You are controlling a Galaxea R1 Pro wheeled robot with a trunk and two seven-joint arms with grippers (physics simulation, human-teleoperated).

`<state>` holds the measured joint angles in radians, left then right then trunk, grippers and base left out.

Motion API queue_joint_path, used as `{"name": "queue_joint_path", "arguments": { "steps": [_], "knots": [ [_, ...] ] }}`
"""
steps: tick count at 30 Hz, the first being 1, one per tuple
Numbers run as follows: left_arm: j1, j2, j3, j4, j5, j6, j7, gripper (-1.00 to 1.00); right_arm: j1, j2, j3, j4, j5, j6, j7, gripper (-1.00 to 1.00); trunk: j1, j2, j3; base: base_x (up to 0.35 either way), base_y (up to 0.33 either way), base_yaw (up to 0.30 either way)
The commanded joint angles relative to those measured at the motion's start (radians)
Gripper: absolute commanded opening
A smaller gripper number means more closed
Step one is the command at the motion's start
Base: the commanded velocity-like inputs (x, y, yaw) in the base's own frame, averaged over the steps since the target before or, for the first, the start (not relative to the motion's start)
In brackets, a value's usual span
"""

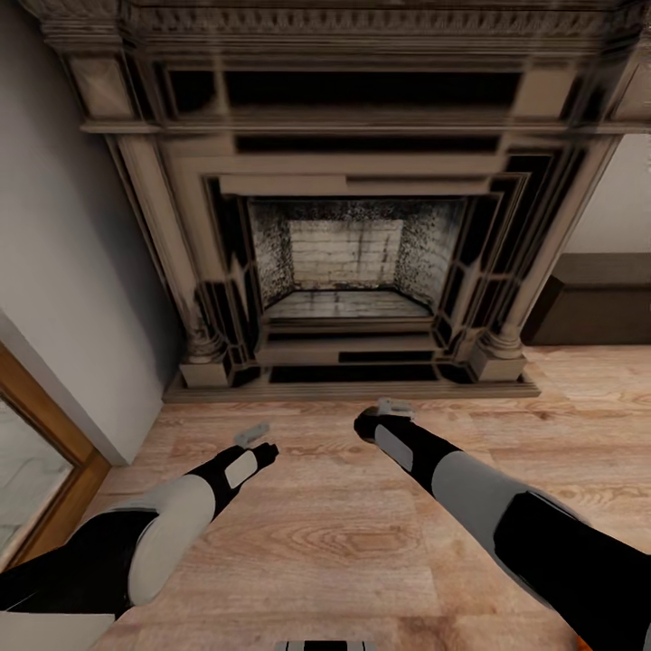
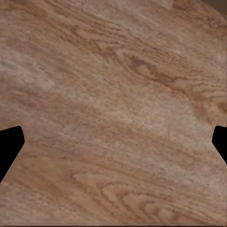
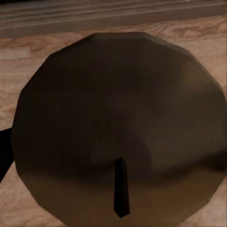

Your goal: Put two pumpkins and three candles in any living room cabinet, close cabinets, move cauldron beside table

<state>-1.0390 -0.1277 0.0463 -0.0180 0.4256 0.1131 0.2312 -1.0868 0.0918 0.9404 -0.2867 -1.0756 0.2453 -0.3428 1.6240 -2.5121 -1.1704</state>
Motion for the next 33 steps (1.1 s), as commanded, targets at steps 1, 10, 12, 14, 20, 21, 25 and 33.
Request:
{"name": "queue_joint_path", "arguments": {
  "steps": [1, 10, 12, 14, 20, 21, 25, 33],
  "knots": [
    [0.004, 0.000, 0.004, -0.002, -0.001, 0.005, 0.006, 1.00, 0.002, 0.003, 0.006, 0.002, -0.004, 0.004, -0.007, -1.00, -0.001, 0.000, 0.003, 0.000, 0.000, 0.000],
    [0.038, -0.009, 0.004, -0.002, -0.001, 0.002, 0.005, 1.00, 0.063, 0.008, 0.006, 0.086, -0.003, -0.111, -0.004, -1.00, -0.005, 0.002, 0.038, 0.000, 0.000, 0.000],
    [0.038, -0.009, 0.004, -0.002, -0.001, 0.002, 0.005, 1.00, 0.063, 0.008, 0.006, 0.086, -0.003, -0.111, -0.004, -1.00, -0.006, 0.003, 0.046, 0.000, 0.000, 0.000],
    [0.039, -0.008, 0.004, -0.002, -0.001, 0.002, 0.005, 1.00, 0.064, 0.008, 0.006, 0.086, -0.003, -0.110, -0.004, -1.00, -0.006, 0.003, 0.053, 0.000, 0.000, 0.000],
    [0.039, -0.008, 0.004, -0.002, -0.001, 0.002, 0.005, 1.00, 0.064, 0.008, 0.006, 0.086, -0.003, -0.111, -0.004, -1.00, -0.009, 0.004, 0.077, 0.000, 0.000, 0.000],
    [0.039, -0.008, 0.004, -0.002, -0.001, 0.002, 0.005, 1.00, 0.065, 0.008, 0.006, 0.086, -0.003, -0.111, -0.005, -1.00, -0.010, 0.005, 0.080, 0.000, 0.000, 0.000],
    [0.039, -0.009, 0.004, -0.002, -0.001, 0.002, 0.005, 1.00, 0.073, 0.008, 0.006, 0.086, -0.003, -0.112, -0.005, -1.00, -0.011, 0.006, 0.096, 0.000, 0.000, 0.000],
    [0.040, -0.009, 0.004, -0.002, -0.001, 0.002, 0.005, 1.00, 0.079, 0.009, 0.006, 0.086, -0.003, -0.112, -0.005, -1.00, -0.015, 0.007, 0.127, 0.000, 0.000, 0.000]
  ]
}}
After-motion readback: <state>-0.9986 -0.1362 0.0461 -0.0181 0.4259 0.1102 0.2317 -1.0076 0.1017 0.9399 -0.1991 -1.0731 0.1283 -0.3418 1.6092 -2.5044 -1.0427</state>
